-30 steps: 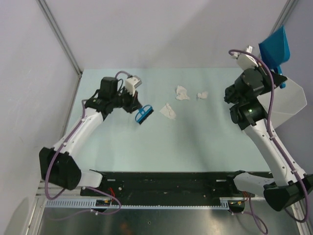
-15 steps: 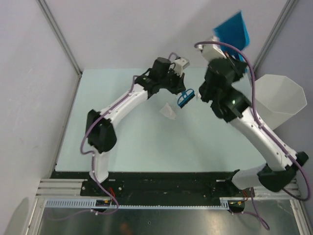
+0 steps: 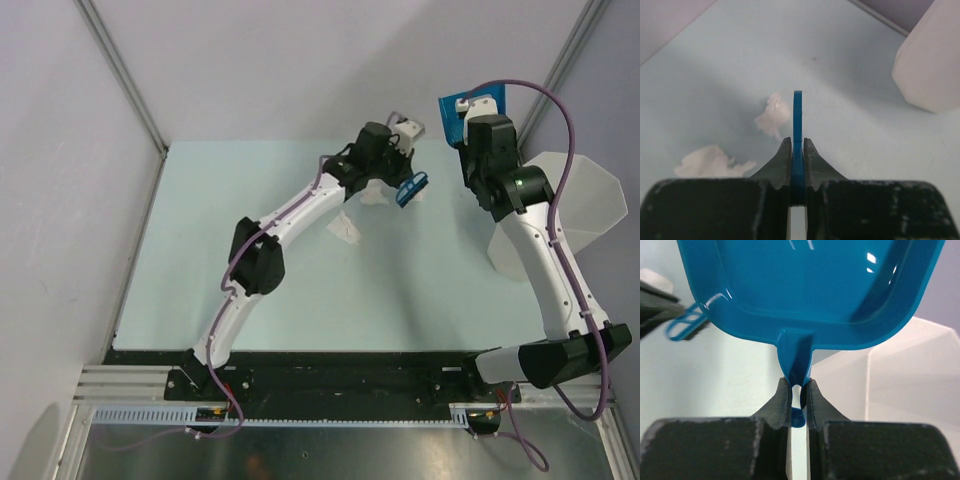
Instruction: Sweep away the paper scraps from the table
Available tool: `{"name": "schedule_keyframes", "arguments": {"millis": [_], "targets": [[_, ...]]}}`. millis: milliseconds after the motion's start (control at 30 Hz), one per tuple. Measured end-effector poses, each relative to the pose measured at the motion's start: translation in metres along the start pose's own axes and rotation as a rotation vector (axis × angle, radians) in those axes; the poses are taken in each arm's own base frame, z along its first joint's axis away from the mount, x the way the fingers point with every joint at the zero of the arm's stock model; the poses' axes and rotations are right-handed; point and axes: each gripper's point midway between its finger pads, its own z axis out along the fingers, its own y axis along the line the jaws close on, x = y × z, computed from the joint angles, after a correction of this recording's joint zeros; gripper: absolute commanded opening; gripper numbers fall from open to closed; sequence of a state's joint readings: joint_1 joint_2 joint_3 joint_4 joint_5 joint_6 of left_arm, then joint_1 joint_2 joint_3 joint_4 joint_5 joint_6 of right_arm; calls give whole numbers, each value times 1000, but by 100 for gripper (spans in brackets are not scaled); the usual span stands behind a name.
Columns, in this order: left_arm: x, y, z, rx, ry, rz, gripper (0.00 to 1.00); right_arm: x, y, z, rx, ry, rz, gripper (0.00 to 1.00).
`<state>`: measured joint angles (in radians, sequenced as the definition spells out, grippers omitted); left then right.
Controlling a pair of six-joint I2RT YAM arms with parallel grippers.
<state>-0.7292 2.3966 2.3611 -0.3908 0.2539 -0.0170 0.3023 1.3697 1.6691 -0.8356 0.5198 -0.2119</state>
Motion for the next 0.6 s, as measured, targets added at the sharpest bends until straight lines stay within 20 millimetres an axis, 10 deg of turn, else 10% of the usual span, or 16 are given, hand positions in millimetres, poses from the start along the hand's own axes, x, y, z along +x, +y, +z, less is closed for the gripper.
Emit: {"name": "schedule_keyframes", "arguments": {"millis": [300, 600], "targets": [[3, -3, 64, -140, -134, 86, 0, 8, 34, 2, -147, -15, 107, 0], [26, 28, 99, -304, -157, 621, 0, 8, 57, -6, -187, -21, 73, 0]]}}
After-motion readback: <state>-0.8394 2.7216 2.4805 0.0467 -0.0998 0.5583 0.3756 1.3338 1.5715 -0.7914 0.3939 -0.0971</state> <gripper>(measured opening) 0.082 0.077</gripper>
